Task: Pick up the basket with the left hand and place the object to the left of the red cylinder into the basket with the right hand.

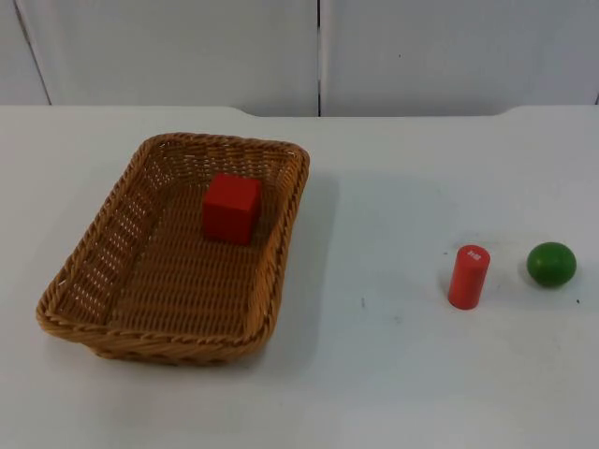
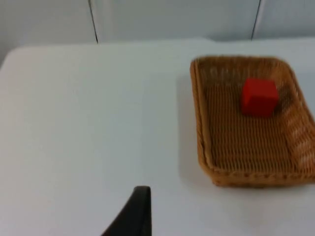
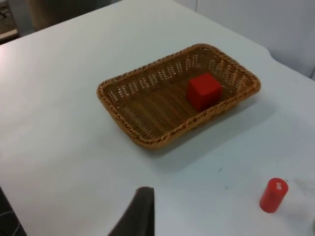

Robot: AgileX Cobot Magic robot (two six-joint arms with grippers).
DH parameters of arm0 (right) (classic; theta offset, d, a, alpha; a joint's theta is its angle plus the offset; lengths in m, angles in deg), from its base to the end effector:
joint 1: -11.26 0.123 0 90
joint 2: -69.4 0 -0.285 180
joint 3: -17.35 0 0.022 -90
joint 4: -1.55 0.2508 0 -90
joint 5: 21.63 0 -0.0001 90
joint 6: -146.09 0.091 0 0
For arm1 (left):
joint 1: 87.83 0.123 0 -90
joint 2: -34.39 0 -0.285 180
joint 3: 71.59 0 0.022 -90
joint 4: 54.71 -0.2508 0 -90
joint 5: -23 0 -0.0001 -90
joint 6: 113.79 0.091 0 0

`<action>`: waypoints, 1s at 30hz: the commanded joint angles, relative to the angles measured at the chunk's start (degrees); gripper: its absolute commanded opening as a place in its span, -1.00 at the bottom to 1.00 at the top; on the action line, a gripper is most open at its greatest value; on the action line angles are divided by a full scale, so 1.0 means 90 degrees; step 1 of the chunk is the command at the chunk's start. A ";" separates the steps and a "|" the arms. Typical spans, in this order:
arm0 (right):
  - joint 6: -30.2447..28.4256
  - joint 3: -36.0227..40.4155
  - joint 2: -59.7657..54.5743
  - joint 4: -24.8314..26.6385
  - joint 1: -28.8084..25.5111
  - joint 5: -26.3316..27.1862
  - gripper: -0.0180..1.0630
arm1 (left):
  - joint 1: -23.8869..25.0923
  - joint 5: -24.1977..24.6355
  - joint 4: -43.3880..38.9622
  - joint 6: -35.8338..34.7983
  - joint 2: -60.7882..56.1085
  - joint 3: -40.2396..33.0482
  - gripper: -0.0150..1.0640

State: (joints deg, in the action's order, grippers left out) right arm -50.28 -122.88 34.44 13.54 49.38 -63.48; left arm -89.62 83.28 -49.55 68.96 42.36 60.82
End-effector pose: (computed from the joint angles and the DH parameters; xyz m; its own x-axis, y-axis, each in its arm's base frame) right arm 0.0579 0.0615 0.3341 -0.2503 -0.3581 -0.8995 -0.7477 0.6617 -0.0554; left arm -0.0064 -0.0069 0.2830 -0.4337 0.0168 -0.9009 0.1029 0.9942 -0.0310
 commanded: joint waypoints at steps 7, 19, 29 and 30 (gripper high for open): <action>0.0265 0.0009 0.0662 -0.0429 -0.0025 -0.0545 0.71 | -0.0022 0.0137 -0.0243 -0.0197 -0.0021 -0.0132 0.97; 0.0721 0.0009 0.1467 -0.0989 -0.0025 -0.1428 0.71 | -0.0022 0.0137 -0.0261 -0.0222 -0.0021 -0.0137 0.97; 0.0796 0.0361 0.1814 -0.0976 -0.0025 -0.1862 0.71 | -0.0022 0.0137 -0.0261 -0.0222 -0.0021 -0.0137 0.97; 0.0850 0.0433 0.1975 -0.0976 -0.0025 -0.1908 0.71 | -0.0022 0.0137 -0.0261 -0.0222 -0.0021 -0.0137 0.97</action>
State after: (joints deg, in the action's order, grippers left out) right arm -43.28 -119.64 50.67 4.83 49.38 -80.19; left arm -89.62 84.28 -51.57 67.42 42.36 59.90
